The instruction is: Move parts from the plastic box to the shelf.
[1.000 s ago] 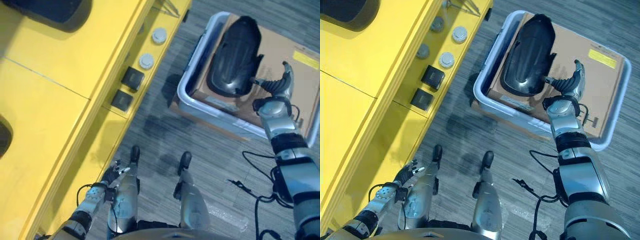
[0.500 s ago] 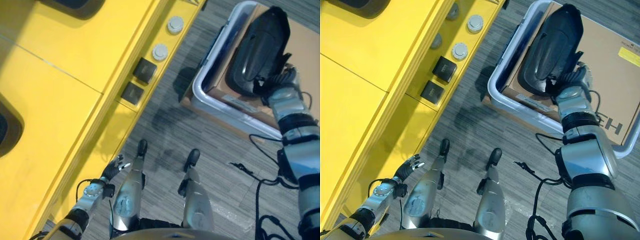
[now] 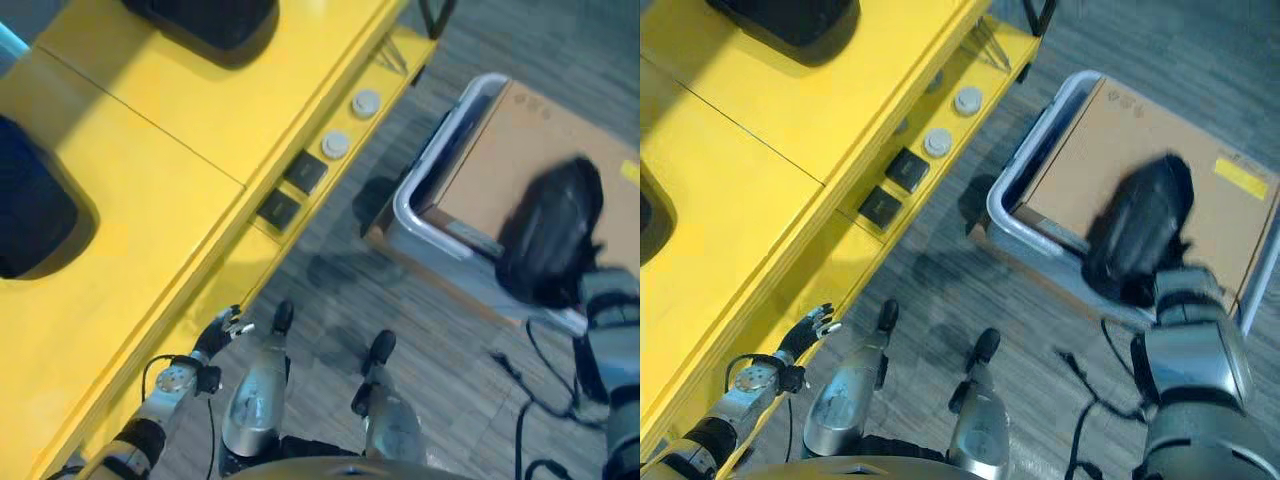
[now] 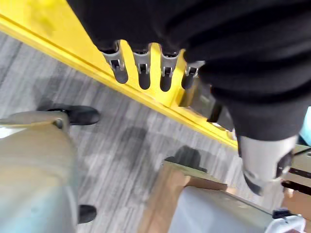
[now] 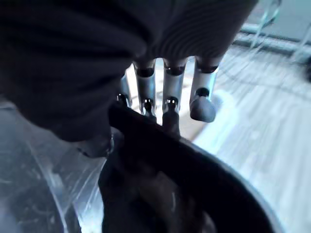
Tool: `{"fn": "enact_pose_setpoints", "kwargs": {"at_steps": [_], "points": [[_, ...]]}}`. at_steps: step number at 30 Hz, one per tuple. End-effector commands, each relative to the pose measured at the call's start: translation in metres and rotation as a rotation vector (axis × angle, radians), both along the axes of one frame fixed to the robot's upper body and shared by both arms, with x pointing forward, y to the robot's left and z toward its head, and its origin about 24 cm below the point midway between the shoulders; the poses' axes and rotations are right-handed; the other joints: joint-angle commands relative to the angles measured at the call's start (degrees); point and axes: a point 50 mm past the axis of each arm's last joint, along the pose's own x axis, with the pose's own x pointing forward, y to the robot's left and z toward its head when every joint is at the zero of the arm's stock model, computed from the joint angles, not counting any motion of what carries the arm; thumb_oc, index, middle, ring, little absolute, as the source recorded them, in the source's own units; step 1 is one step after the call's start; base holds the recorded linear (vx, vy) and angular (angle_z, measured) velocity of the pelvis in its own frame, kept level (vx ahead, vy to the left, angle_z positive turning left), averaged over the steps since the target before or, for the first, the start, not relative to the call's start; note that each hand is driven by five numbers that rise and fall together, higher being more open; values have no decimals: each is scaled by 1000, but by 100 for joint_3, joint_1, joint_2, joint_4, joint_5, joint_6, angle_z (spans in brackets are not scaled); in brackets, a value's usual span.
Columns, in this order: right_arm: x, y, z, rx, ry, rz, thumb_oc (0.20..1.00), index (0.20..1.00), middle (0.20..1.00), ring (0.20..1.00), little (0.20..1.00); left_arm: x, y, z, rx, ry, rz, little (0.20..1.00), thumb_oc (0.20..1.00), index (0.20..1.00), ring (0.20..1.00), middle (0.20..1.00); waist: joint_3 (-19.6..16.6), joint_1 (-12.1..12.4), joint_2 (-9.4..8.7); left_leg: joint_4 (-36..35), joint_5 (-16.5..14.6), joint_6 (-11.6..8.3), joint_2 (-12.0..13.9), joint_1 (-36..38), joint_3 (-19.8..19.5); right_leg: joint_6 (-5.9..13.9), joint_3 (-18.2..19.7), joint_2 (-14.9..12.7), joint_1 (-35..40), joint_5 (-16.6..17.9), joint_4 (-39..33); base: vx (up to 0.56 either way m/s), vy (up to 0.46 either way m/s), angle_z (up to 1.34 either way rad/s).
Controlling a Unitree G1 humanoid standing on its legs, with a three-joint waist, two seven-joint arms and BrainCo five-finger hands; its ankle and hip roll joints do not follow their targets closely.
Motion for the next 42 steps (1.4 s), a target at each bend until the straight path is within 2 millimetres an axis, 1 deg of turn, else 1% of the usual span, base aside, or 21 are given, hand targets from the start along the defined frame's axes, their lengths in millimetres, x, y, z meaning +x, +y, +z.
{"fn": "enact_pose_setpoints", "kwargs": {"at_steps": [1,4,5,6,10,11,12,14,15,16,17,18,20,21,22,25,27,29,32,38,42], "points": [[-21,-28,17,-192,0,2,200,200,200,200,200,-18,-8,-12,-2,61,-53,1000,1000,1000,1000,1000,-473,-155,112,-159,5,166,-133,135,169,103,-114,147,148,-459,349,58,-87,2],[-22,-26,12,-225,-58,42,200,200,200,200,200,-18,-8,-9,-31,52,-33,1000,1000,1000,1000,1000,-709,-211,35,-302,23,137,-72,349,258,129,-98,182,300,-424,254,48,-58,-11],[-26,-25,6,-295,-85,98,200,200,200,200,200,-11,-9,1,-45,25,-16,1000,1000,1000,1000,1000,-975,-291,-35,-483,42,105,14,601,380,159,-86,221,462,-396,165,76,-87,-17],[-27,-23,4,-324,-98,128,200,200,200,200,200,-8,-9,6,-57,17,-15,1000,1000,1000,1000,1000,-1066,-312,-70,-552,59,101,33,685,413,166,-70,240,517,-379,128,111,-109,-16],[-11,-1,17,-515,-180,316,200,200,200,200,200,10,-20,35,-159,-11,-18,1000,1000,1000,1000,1000,-1529,-551,-214,-728,50,88,135,1021,635,148,50,327,723,-374,51,50,-56,-14],[-11,1,17,-525,-183,327,200,200,200,200,200,10,-20,36,-161,-10,-20,1000,1000,1000,1000,1000,-1541,-552,-220,-730,45,88,138,1032,643,146,54,331,732,-378,50,0,-30,-25],[-7,6,24,-572,-218,375,200,200,200,200,200,13,-26,43,-189,-26,-38,1000,1000,1000,1000,1000,-1617,-609,-242,-750,28,93,154,1094,693,135,83,354,775,-394,44,-21,-25,-26],[11,29,52,-691,-304,523,200,200,200,200,200,25,-39,66,-248,-72,-93,1000,1000,1000,1000,1000,-1764,-767,-277,-785,-13,109,185,1242,783,122,164,399,880,-442,43,-47,-27,-21],[13,33,56,-714,-325,547,200,200,200,200,200,27,-41,69,-260,-80,-106,1000,1000,1000,1000,1000,-1780,-794,-283,-789,-16,111,188,1261,798,121,178,405,894,-446,42,-50,-16,-25],[23,48,72,-769,-368,624,200,200,200,200,200,30,-48,75,-291,-82,-128,1000,1000,1000,1000,1000,-1836,-883,-299,-791,-34,120,201,1313,841,113,223,421,934,-468,45,-42,-8,-24],[27,58,82,-799,-401,673,200,200,200,200,200,32,-52,78,-316,-71,-150,1000,1000,1000,1000,1000,-1867,-939,-307,-791,-47,129,207,1348,873,111,248,430,962,-482,44,-26,-2,-14],[27,61,84,-807,-406,685,200,200,200,200,200,32,-53,79,-321,-66,-152,1000,1000,1000,1000,1000,-1868,-949,-307,-791,-51,130,209,1360,882,111,254,432,972,-485,45,-25,14,-13],[37,95,110,-902,-494,848,200,200,200,200,200,33,-70,80,-390,16,-163,1000,1000,1000,1000,1000,-1948,-1116,-309,-791,-82,152,225,1464,969,99,331,457,1041,-532,61,-16,26,-21],[37,97,112,-902,-503,855,200,200,200,200,200,34,-71,80,-395,22,-169,1000,1000,1000,1000,1000,-1947,-1126,-308,-791,-89,155,227,1479,973,97,335,460,1052,-541,64,-10,21,-19],[42,114,123,-945,-554,935,200,200,200,200,200,34,-81,80,-439,62,-184,1000,1000,1000,1000,1000,-1978,-1181,-311,-791,-109,171,228,1525,994,86,366,476,1090,-575,75,-10,11,-18],[47,139,139,-1011,-641,1060,200,200,200,200,200,36,-101,83,-552,125,-209,1000,1000,1000,1000,1000,-2018,-1241,-310,-791,-149,189,234,1600,1025,94,376,479,1150,-620,81,-17,7,-16],[50,149,144,-1021,-678,1103,200,200,200,200,200,37,-109,84,-597,147,-211,1000,1000,1000,1000,1000,-2039,-1267,-309,-791,-161,190,235,1625,1040,100,391,483,1166,-626,78,-3,4,-3],[53,170,155,-1013,-780,1201,200,200,200,200,200,37,-127,89,-745,191,-257,1000,1000,1000,1000,1000,-2086,-1326,-298,-791,-189,182,241,1659,1068,116,418,487,1187,-644,72,0,0,0],[55,194,161,-998,-857,1319,200,200,200,200,200,40,-146,102,-918,178,-310,1000,1000,1000,1000,1000,-2129,-1392,-283,-791,-218,175,241,1674,1092,130,454,491,1182,-651,67,-11,41,-5],[65,229,157,-913,-901,1472,200,200,200,200,200,47,-165,132,-1016,35,-399,1000,1000,1000,1000,1000,-2127,-1369,-287,-791,-223,168,248,1669,1085,139,470,488,1164,-639,60,-18,40,-7],[69,246,152,-861,-921,1544,200,200,200,200,200,50,-171,138,-1054,23,-365,1000,1000,1000,1000,1000,-2096,-1319,-292,-789,-208,168,243,1653,1046,136,444,483,1157,-629,68,-21,28,-3]]}}
